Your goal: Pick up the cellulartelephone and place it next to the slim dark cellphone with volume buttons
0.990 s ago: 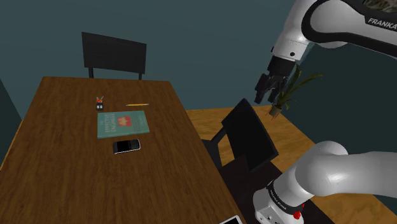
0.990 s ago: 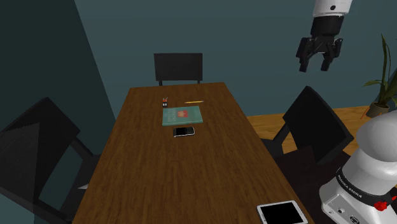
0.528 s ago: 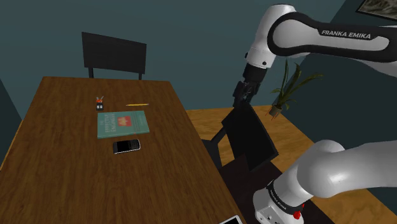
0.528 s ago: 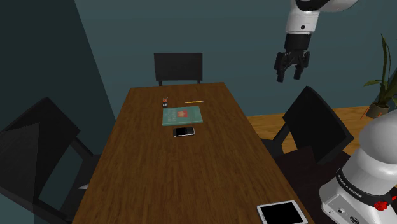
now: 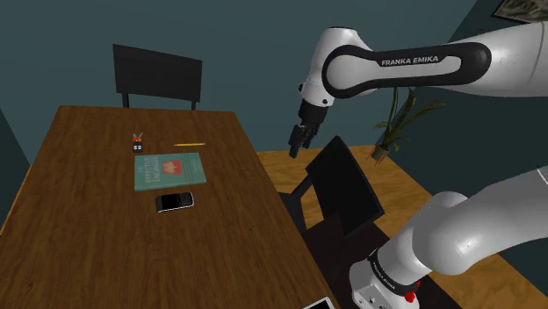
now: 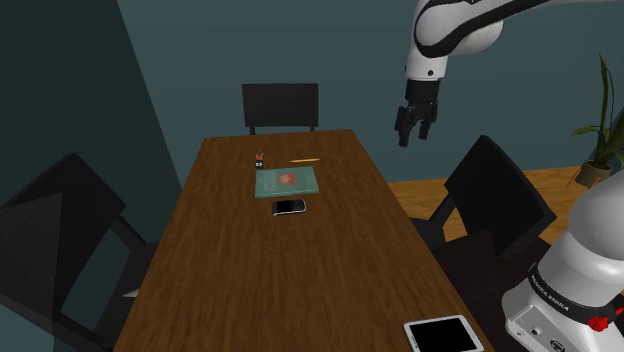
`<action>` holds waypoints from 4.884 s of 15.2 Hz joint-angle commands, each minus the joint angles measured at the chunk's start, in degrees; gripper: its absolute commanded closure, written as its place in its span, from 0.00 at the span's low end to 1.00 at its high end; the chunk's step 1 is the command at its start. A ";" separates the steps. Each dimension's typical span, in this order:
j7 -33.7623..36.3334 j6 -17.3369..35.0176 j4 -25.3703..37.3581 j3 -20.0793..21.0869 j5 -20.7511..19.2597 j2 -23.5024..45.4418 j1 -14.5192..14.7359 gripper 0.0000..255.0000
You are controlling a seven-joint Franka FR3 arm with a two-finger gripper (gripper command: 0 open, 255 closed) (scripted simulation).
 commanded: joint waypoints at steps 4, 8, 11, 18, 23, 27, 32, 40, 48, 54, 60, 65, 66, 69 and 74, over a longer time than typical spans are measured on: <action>-3.42 7.20 3.94 2.22 -0.71 9.83 2.23 0.00; -5.71 12.12 7.65 3.98 -2.05 17.53 3.82 0.00; -7.09 15.25 10.89 5.22 -3.56 23.26 5.07 0.00; -9.45 20.71 19.80 7.50 -8.49 36.35 8.61 0.00; -10.94 23.11 27.21 8.39 -12.58 45.42 11.91 0.00; -12.32 24.24 33.74 8.78 -15.79 52.52 14.96 0.00; -12.49 25.97 35.78 8.45 -17.12 56.15 16.20 0.00; -12.07 28.19 36.14 7.85 -17.82 58.74 16.67 0.00; -12.06 28.18 36.13 7.85 -17.81 58.73 16.68 1.00; -12.07 28.19 36.14 7.85 -17.82 58.74 16.67 1.00; -12.58 25.24 35.76 8.64 -16.90 55.40 16.10 1.00; -13.03 22.63 35.81 9.25 -16.12 52.79 15.66 1.00; -13.12 22.09 35.86 9.36 -15.96 52.29 15.58 1.00; -13.39 20.44 36.08 9.69 -15.49 50.84 15.35 1.00; -10.76 24.09 25.63 11.15 -14.55 43.92 16.03 1.00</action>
